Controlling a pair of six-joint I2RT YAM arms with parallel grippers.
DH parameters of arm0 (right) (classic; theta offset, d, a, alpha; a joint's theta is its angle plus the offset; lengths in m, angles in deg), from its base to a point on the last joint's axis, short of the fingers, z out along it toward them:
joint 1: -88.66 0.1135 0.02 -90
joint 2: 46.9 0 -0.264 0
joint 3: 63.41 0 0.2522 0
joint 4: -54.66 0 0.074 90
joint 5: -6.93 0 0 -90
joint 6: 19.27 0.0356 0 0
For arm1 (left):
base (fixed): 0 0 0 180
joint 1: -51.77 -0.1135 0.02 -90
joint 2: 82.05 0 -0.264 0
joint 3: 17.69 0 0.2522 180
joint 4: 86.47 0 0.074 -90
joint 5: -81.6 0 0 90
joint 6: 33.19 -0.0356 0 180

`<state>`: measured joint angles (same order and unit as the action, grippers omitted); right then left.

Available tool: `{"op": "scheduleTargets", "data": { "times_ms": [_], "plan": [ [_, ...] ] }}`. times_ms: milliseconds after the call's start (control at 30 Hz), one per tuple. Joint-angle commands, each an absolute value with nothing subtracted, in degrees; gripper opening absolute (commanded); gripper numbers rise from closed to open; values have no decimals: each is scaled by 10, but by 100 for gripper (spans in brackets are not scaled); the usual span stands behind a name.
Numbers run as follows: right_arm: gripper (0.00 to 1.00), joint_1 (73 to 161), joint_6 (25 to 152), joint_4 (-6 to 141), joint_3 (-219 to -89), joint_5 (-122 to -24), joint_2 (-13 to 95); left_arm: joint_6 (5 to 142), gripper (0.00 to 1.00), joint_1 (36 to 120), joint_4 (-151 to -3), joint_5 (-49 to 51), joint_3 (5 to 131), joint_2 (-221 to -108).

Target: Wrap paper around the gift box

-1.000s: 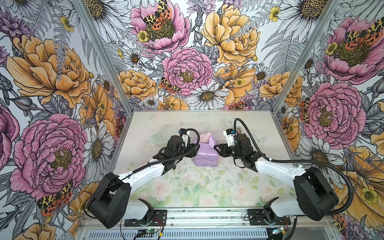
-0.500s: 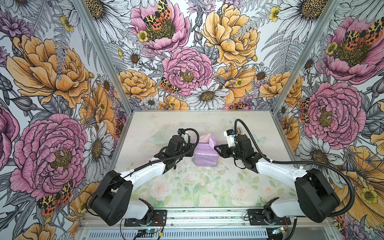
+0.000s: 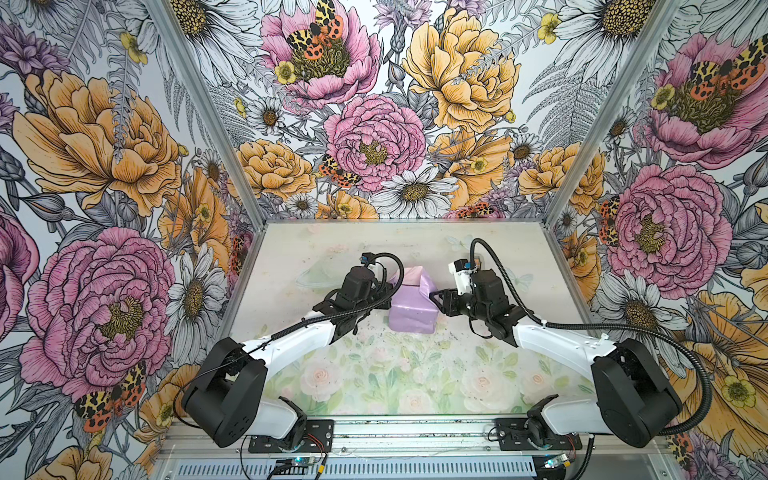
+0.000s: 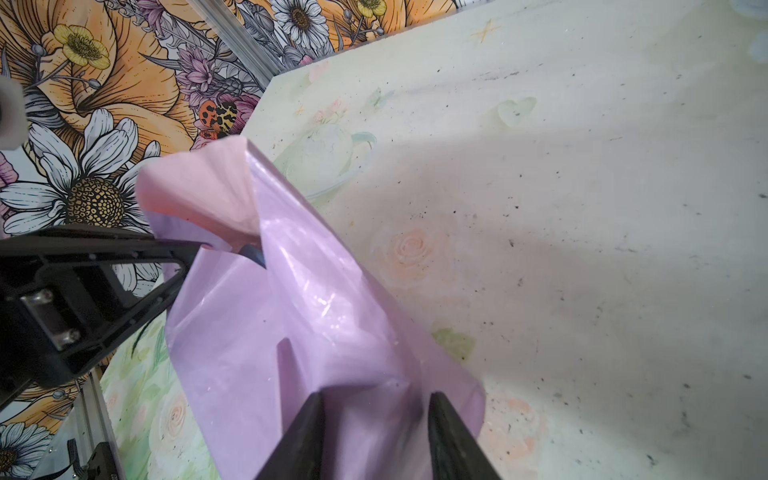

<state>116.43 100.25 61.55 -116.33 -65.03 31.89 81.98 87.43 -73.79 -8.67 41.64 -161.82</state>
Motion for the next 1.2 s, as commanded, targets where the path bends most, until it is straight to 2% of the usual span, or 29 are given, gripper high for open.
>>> {"op": "scheduleTargets", "data": {
  "times_ms": [0,200,400,533,767,800,900,1033,1167],
  "plan": [
    [42,1163,1000,671,-1147,-665,321,795,13,890,-734,-123,429,-1596],
    [42,1163,1001,668,-1149,-664,325,765,20,913,-747,-119,426,-1591],
    [42,1163,1001,668,-1150,-663,328,766,20,912,-779,-70,421,-1619],
    [42,1163,1001,668,-1152,-661,328,766,18,913,-773,-74,424,-1628],
    [42,1163,1002,664,-1155,-655,332,756,22,912,-774,-36,432,-1646],
    [42,1163,1002,664,-1156,-655,332,755,24,912,-770,-36,434,-1647],
    [42,1163,1002,664,-1157,-655,333,748,40,911,-749,-57,437,-1634],
    [42,1163,1001,667,-1158,-655,331,733,66,892,-735,-64,425,-1594],
    [42,1163,1001,666,-1158,-655,330,706,73,874,-733,-27,402,-1565]
  ]
}}
